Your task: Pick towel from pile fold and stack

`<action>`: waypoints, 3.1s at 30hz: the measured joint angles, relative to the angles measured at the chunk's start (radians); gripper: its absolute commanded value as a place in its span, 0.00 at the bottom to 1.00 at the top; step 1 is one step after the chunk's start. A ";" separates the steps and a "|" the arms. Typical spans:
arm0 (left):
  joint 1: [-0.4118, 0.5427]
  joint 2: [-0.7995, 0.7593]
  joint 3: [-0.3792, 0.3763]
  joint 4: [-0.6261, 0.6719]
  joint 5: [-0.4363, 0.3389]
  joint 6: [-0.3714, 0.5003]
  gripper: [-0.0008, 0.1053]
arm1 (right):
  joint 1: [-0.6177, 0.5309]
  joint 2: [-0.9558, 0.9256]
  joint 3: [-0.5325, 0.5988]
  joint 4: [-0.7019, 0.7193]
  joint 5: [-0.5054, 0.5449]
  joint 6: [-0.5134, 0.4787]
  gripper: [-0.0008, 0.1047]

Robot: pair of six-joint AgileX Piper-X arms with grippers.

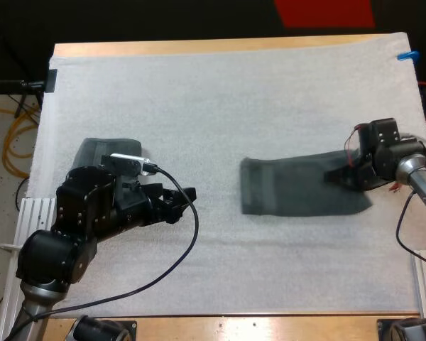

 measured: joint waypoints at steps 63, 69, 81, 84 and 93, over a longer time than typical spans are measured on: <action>0.000 0.016 0.011 0.000 0.003 0.000 0.69 | 0.399 0.020 0.046 -0.268 -0.634 0.436 0.74; 0.000 0.016 0.011 0.000 0.033 0.000 0.69 | 0.417 0.014 0.058 -0.297 -0.610 0.438 0.74; 0.000 0.016 0.011 -0.020 0.039 0.000 0.69 | 0.417 -0.319 0.058 -0.258 -0.381 0.389 0.74; 0.000 0.016 0.011 -0.022 0.039 0.000 0.69 | 0.417 -0.428 0.058 -0.188 -0.288 0.354 0.74; 0.000 0.057 0.011 -0.022 0.040 0.000 0.69 | 0.417 -0.746 0.058 0.143 -0.130 0.316 0.74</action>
